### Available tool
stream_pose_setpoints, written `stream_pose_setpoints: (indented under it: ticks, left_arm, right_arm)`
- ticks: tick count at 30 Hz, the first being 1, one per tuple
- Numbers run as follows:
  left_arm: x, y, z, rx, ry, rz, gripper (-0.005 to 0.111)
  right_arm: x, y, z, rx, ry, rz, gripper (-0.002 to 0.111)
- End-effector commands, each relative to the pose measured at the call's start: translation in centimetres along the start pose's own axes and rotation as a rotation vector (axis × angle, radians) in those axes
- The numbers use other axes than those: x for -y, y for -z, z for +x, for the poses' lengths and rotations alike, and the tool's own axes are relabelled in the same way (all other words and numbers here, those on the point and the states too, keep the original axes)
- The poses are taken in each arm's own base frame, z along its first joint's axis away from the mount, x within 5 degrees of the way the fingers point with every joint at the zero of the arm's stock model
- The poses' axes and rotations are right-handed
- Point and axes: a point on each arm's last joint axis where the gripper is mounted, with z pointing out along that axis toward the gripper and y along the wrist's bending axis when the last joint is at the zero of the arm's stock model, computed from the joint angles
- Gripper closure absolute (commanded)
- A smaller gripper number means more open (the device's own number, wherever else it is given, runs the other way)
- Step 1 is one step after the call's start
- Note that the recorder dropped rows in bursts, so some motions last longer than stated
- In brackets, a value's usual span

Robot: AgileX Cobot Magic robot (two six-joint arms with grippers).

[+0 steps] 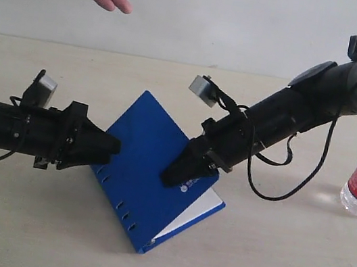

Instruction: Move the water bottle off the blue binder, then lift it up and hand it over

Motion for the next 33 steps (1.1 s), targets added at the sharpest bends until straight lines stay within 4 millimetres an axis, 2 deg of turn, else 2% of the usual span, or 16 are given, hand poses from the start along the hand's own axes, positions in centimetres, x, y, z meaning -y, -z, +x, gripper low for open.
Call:
stream_pose_setpoints:
  ticks: [1, 5, 8, 13, 15, 16, 18, 27, 29, 32, 33]
  left_arm:
    - [0.9, 2.5, 1.0, 0.048, -0.004, -0.046, 0.068]
    - [0.4, 3.9, 3.3, 0.055, -0.049, -0.185, 0.068]
    - [0.3, 4.1, 4.4, 0.033, -0.079, -0.2, 0.068]
    - [0.3, 4.1, 4.5, 0.033, -0.081, -0.2, 0.066]
    - [0.3, 4.1, 4.5, 0.032, -0.083, -0.2, 0.057]
    - [0.3, 4.1, 4.5, 0.032, -0.082, -0.193, 0.047]
    - [0.3, 4.1, 4.5, 0.034, -0.057, -0.192, 0.041]
    - [0.4, 4.1, 4.5, 0.035, -0.049, -0.185, 0.043]
    - [0.6, 4.0, 4.5, 0.034, -0.039, -0.167, 0.043]
    - [0.6, 4.0, 4.5, 0.034, -0.039, -0.162, 0.043]
    - [0.6, 4.0, 4.5, 0.034, -0.039, -0.162, 0.043]
  right_arm:
    - [-0.1, 1.2, -0.5, 0.069, 0.015, -0.034, 0.108]
    - [0.7, 2.5, -0.5, 0.129, -0.016, -0.027, 0.108]
    - [1.1, 3.4, -0.5, 0.176, -0.016, -0.022, 0.108]
    - [1.2, 3.4, -0.5, 0.175, -0.014, -0.021, 0.108]
    - [1.2, 3.4, -0.5, 0.175, -0.014, -0.021, 0.108]
    - [1.2, 3.4, -0.5, 0.17, -0.015, -0.02, 0.108]
    - [1.2, 3.4, -0.4, 0.157, -0.02, -0.016, 0.108]
    - [1.5, 3.3, 0.3, 0.088, -0.1, 0.003, 0.108]
    - [1.5, 3.3, 0.4, 0.075, -0.101, 0.008, 0.095]
    - [1.5, 3.3, 0.4, 0.073, -0.114, 0.009, 0.069]
    - [1.5, 3.3, 0.4, 0.073, -0.114, 0.009, 0.067]
